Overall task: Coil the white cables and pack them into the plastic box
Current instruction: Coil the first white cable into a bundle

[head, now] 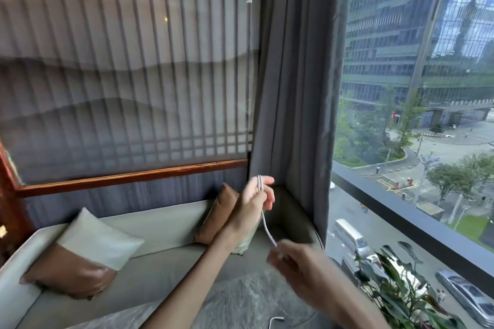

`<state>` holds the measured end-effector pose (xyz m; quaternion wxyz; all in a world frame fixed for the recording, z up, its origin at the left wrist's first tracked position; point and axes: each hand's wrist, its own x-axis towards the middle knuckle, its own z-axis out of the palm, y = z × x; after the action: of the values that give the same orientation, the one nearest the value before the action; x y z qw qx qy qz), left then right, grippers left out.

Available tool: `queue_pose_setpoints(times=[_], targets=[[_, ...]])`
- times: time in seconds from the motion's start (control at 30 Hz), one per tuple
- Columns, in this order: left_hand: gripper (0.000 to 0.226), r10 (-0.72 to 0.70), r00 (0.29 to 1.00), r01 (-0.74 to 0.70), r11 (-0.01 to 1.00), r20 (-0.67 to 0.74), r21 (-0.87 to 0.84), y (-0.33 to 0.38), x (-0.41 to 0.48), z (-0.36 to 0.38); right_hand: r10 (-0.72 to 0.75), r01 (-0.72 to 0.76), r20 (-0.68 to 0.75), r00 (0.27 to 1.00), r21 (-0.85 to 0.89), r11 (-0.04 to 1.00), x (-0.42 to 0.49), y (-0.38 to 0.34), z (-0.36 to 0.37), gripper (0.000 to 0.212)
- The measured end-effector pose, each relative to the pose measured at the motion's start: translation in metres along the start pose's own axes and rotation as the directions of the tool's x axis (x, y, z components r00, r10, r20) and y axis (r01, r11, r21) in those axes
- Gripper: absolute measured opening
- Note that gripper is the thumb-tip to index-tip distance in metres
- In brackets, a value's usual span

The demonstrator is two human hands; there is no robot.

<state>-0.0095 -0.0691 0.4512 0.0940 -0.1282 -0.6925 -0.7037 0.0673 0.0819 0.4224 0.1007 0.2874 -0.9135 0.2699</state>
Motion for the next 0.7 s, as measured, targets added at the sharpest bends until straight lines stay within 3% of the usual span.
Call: queue_pose_setpoints(times=[0.07, 0.13, 0.23, 0.37, 0.5, 0.53, 0.6, 0.7], targets=[[0.028, 0.011, 0.99, -0.019, 0.998, 0.141, 0.056, -0.011, -0.014, 0.005, -0.089, 0.048, -0.213, 0.973, -0.193, 0.98, 0.007, 0.002, -0.033, 0.016], [0.04, 0.008, 0.966, -0.002, 1.0, 0.259, -0.025, -0.013, -0.031, 0.016, -0.172, 0.047, -0.406, 0.898, -0.299, 0.953, 0.023, 0.008, -0.063, 0.011], [0.05, 0.101, 0.943, -0.052, 0.986, 0.316, -0.16, -0.003, -0.043, 0.033, -0.09, 0.054, -0.539, 0.838, -0.083, 0.995, 0.057, 0.027, -0.086, 0.009], [0.047, 0.157, 0.921, -0.052, 0.956, 0.356, -0.287, 0.022, -0.035, 0.035, 0.02, 0.093, -0.279, 0.96, 0.384, 0.919, 0.084, 0.049, -0.07, 0.021], [0.042, 0.144, 0.941, 0.001, 0.904, 0.308, -0.428, 0.03, -0.027, 0.018, 0.075, 0.034, -0.128, 0.989, 0.686, 0.727, 0.076, 0.047, -0.016, 0.041], [0.039, 0.114, 0.954, 0.034, 0.878, 0.277, -0.478, 0.032, -0.024, 0.014, 0.119, -0.002, -0.115, 0.986, 0.71, 0.705, 0.072, 0.043, -0.004, 0.044], [0.038, 0.035, 0.979, 0.092, 0.805, 0.201, -0.587, 0.033, -0.012, 0.007, 0.154, -0.062, -0.084, 0.984, 0.653, 0.754, 0.064, 0.037, 0.015, 0.043], [0.044, -0.054, 0.992, 0.118, 0.752, 0.118, -0.648, 0.027, 0.006, -0.004, 0.135, -0.111, -0.001, 0.991, 0.559, 0.822, 0.043, 0.024, 0.033, 0.021]])
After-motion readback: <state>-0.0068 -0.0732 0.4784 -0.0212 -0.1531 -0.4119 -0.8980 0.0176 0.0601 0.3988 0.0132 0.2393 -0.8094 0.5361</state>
